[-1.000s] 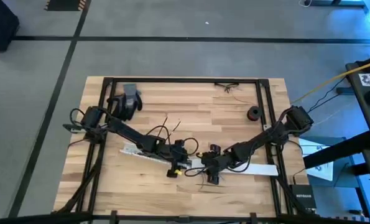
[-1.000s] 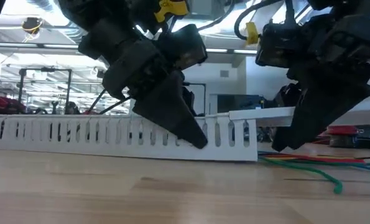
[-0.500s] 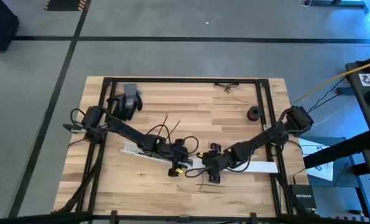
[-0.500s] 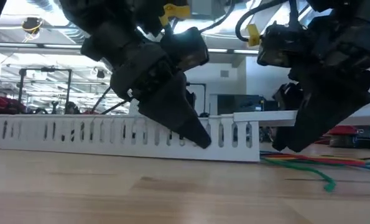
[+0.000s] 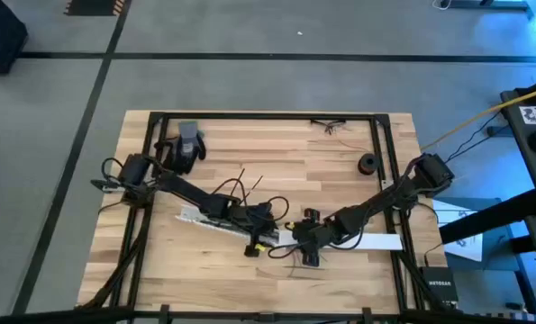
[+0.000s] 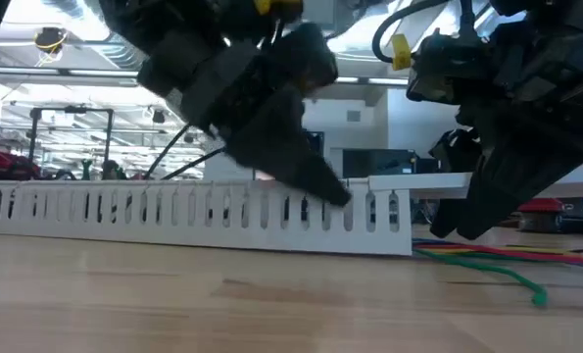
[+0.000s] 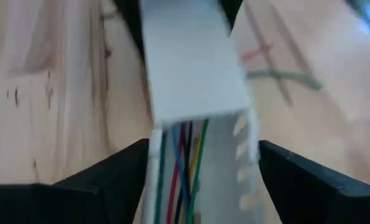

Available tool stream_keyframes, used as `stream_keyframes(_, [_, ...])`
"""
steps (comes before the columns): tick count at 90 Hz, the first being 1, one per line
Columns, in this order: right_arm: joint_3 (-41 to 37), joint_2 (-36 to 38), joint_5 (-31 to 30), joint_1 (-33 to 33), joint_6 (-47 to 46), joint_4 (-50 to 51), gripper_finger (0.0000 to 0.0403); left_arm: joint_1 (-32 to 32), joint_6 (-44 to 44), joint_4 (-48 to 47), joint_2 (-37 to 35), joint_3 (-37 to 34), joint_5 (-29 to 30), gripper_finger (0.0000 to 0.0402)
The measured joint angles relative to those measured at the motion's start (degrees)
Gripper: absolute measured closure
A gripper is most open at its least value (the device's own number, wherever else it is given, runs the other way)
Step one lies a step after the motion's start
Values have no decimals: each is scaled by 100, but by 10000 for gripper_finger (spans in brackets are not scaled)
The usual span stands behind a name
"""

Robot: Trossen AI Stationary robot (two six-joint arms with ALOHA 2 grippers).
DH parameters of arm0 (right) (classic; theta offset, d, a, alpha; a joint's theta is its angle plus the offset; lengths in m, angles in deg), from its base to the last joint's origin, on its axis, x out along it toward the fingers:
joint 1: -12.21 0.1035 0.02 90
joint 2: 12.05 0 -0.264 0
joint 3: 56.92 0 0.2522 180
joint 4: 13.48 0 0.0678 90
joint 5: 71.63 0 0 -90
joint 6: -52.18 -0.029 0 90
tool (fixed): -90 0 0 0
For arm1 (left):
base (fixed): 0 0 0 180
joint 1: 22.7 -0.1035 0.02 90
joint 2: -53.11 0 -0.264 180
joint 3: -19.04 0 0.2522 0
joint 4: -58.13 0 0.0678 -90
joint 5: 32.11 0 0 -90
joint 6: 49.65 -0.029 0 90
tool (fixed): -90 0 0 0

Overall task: Ziptie cables
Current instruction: Close the white cable duct

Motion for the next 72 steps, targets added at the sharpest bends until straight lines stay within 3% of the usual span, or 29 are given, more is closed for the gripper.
stream_keyframes(31, [-4, 0, -32, 0, -15, -13, 187, 17, 91, 355, 215, 24, -68, 114])
stream_keyframes(57, [-11, 0, -64, 0, -54, -36, 187, -96, 154, 249, 267, 28, 50, 184])
stream_keyframes(72, [-24, -15, -248, 0, -132, -220, 187, -96, 195, 348, 269, 28, 155, 192])
